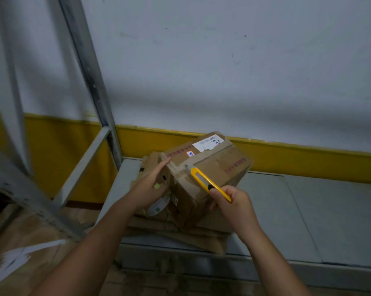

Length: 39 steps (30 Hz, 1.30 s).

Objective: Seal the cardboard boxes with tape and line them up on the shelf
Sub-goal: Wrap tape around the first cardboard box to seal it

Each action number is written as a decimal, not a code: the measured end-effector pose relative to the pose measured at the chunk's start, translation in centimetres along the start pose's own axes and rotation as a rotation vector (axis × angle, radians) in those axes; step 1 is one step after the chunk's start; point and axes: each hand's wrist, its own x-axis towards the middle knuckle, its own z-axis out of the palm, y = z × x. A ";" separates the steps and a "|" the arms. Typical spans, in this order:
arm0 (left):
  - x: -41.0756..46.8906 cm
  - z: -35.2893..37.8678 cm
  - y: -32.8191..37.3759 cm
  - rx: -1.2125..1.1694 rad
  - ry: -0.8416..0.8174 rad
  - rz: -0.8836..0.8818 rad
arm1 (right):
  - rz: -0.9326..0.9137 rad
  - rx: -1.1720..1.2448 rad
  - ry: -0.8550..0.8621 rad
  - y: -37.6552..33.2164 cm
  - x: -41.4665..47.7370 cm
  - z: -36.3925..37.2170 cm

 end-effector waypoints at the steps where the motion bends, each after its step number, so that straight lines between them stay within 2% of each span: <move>1: -0.1 -0.2 0.0 0.009 -0.003 -0.006 | 0.011 -0.026 0.011 -0.1 -0.1 0.3; 4: -0.3 -1.0 -0.2 -0.025 -0.042 -0.015 | 0.029 -0.080 0.012 -0.4 -0.7 0.8; 11: -0.3 -2.8 0.4 0.068 -0.180 -0.008 | 0.120 0.118 -0.066 -1.2 -3.2 2.2; 19: -0.4 -3.3 1.2 0.178 -0.209 -0.035 | -0.024 -0.259 -0.223 -2.4 -3.4 5.1; 23: -0.3 -3.3 1.5 0.111 -0.250 -0.080 | -0.034 -0.348 -0.242 -3.3 -2.2 4.9; 32: -0.5 -2.6 2.2 0.057 -0.096 -0.110 | -0.106 -0.667 -0.322 -6.6 0.6 5.2; 39: -0.6 -2.9 2.5 0.143 -0.082 -0.118 | -0.097 -0.896 -0.436 -9.9 2.6 6.2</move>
